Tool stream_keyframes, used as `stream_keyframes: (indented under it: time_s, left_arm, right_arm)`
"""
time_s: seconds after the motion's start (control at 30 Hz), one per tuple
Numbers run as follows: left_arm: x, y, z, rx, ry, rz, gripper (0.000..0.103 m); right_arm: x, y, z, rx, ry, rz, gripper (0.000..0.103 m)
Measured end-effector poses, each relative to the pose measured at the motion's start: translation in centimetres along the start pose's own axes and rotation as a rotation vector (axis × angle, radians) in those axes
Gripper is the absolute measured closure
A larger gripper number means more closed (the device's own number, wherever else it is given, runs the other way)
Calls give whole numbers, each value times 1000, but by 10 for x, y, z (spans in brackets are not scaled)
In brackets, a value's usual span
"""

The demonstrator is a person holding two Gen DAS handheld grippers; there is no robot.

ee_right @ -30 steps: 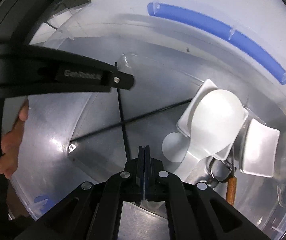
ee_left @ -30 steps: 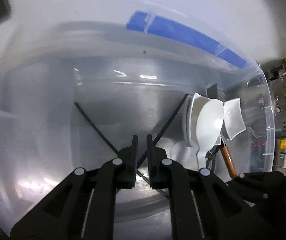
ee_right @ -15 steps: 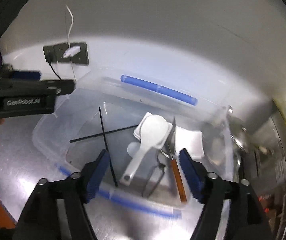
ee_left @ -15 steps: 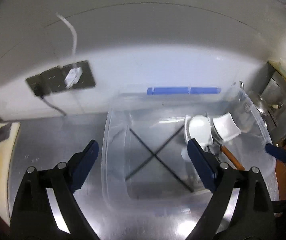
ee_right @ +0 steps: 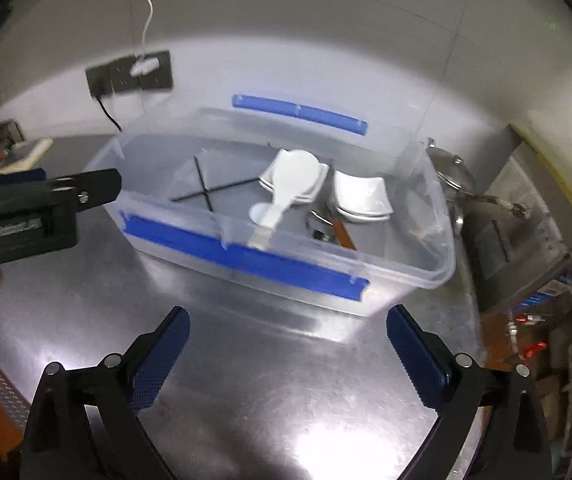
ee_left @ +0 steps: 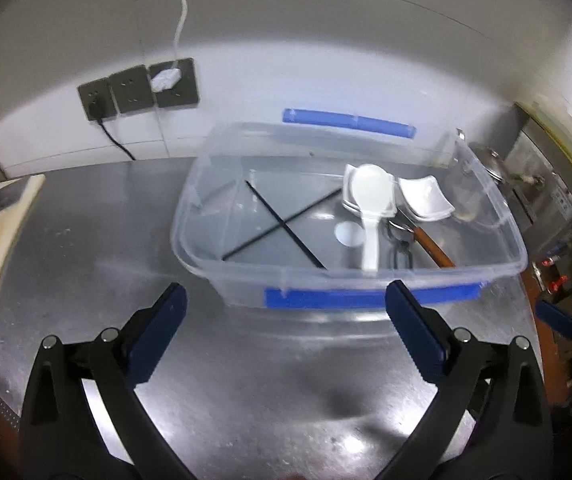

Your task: Organize utensils

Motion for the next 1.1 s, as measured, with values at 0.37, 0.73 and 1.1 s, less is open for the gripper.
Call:
stream_keyframes:
  time_s: [0.37, 0.73, 1.1]
  left_arm:
    - [-7, -11, 10, 115, -35, -13, 8]
    - [-8, -24, -2, 140, -4, -59, 8]
    - [-2, -33, -4, 106, -19, -60, 8]
  right_arm:
    - [4, -14, 5, 16, -55, -56, 5]
    - [7, -19, -9, 44, -31, -83, 5]
    - [10, -27, -8, 31, -58, -105, 5]
Point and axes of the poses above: each gripper's, at about its wrist camera, not at the fingertips, and z roughly against the way its jaws point, y to its left, x to its top, the point moved 4 cm from there along -z, roughly the way its jaws point, and after that the axes turned 13 degrees about x, right-handed, at the moved point
